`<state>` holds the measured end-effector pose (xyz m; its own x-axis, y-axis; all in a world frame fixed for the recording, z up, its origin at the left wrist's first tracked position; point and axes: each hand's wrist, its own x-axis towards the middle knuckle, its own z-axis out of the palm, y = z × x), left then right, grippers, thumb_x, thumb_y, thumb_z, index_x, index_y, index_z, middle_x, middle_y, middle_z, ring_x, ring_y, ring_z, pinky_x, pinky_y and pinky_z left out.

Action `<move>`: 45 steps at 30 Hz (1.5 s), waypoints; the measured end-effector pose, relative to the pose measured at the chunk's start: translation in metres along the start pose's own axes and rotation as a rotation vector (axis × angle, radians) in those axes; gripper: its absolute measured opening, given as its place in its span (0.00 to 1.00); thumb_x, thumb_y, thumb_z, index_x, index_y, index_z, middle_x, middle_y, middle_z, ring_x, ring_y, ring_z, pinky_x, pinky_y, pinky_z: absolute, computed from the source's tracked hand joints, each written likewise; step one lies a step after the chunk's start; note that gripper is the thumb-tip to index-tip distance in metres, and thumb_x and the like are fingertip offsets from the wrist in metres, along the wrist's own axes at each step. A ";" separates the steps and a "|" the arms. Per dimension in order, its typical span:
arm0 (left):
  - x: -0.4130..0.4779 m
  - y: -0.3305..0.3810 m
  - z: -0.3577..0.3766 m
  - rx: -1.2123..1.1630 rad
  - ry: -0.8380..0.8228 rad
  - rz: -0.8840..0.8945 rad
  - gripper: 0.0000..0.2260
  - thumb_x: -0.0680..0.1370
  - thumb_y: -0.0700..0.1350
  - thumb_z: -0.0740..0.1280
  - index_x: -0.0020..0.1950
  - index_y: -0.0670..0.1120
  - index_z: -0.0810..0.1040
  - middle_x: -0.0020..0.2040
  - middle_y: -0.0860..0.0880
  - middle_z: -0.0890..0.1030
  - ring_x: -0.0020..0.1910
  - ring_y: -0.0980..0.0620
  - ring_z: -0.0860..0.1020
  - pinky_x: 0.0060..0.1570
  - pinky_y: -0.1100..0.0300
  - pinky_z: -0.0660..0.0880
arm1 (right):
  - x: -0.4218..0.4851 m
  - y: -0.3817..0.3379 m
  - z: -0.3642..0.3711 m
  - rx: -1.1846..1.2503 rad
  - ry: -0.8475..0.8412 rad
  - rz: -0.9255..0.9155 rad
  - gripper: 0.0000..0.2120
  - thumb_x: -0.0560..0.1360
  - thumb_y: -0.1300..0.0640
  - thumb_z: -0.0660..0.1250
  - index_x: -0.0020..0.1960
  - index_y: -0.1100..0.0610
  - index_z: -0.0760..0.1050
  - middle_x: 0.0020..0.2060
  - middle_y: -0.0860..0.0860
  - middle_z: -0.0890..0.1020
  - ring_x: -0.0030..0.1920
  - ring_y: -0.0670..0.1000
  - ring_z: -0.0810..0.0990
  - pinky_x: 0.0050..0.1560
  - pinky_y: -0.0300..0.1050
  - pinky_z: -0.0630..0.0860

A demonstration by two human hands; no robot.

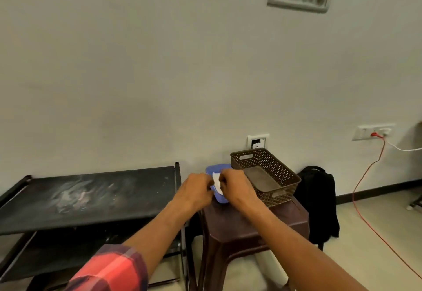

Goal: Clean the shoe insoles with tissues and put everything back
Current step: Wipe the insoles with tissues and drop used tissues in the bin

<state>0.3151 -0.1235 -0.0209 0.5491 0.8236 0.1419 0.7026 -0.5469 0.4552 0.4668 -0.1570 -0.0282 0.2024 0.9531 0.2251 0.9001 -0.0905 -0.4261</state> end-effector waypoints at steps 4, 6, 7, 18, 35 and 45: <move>0.072 -0.017 0.045 0.064 -0.093 -0.056 0.09 0.77 0.44 0.67 0.56 0.47 0.81 0.54 0.43 0.83 0.51 0.42 0.81 0.44 0.55 0.75 | 0.053 0.049 0.033 -0.207 -0.157 0.104 0.13 0.76 0.58 0.69 0.59 0.61 0.78 0.56 0.59 0.81 0.57 0.59 0.80 0.53 0.49 0.77; 0.097 -0.022 0.063 0.166 -0.150 -0.062 0.14 0.79 0.46 0.67 0.64 0.48 0.79 0.61 0.43 0.81 0.58 0.42 0.80 0.55 0.51 0.77 | 0.075 0.058 0.051 -0.300 -0.278 0.144 0.16 0.76 0.58 0.70 0.61 0.61 0.76 0.58 0.60 0.80 0.58 0.59 0.80 0.55 0.49 0.77; 0.107 -0.024 0.072 0.216 -0.174 -0.064 0.15 0.79 0.47 0.67 0.67 0.49 0.78 0.63 0.44 0.80 0.60 0.42 0.79 0.58 0.50 0.76 | 0.086 0.060 0.059 -0.332 -0.344 0.183 0.16 0.76 0.57 0.70 0.62 0.60 0.76 0.60 0.59 0.80 0.60 0.59 0.79 0.56 0.49 0.77; 0.118 -0.038 0.084 -0.035 -0.005 -0.191 0.23 0.73 0.44 0.72 0.68 0.50 0.76 0.61 0.45 0.82 0.60 0.42 0.79 0.58 0.45 0.78 | 0.086 0.065 0.053 -0.182 -0.061 0.120 0.09 0.78 0.58 0.65 0.54 0.54 0.83 0.46 0.57 0.84 0.47 0.59 0.83 0.42 0.48 0.78; 0.088 0.017 0.014 -0.416 0.215 -0.034 0.39 0.68 0.55 0.81 0.76 0.52 0.69 0.77 0.47 0.69 0.75 0.47 0.66 0.71 0.54 0.66 | 0.052 -0.002 -0.067 0.345 0.265 0.090 0.07 0.72 0.52 0.66 0.38 0.52 0.79 0.32 0.46 0.82 0.34 0.43 0.79 0.33 0.35 0.72; -0.085 -0.033 -0.191 -0.793 0.223 -0.022 0.12 0.75 0.48 0.77 0.52 0.41 0.82 0.48 0.42 0.87 0.49 0.42 0.86 0.51 0.44 0.83 | 0.001 -0.178 -0.116 0.949 -0.015 0.016 0.07 0.80 0.57 0.65 0.51 0.60 0.79 0.47 0.57 0.82 0.42 0.57 0.84 0.33 0.49 0.82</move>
<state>0.1590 -0.1463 0.1196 0.3776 0.8892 0.2585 0.1383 -0.3301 0.9337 0.3514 -0.1733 0.1497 0.2009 0.9580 0.2045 0.2071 0.1625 -0.9647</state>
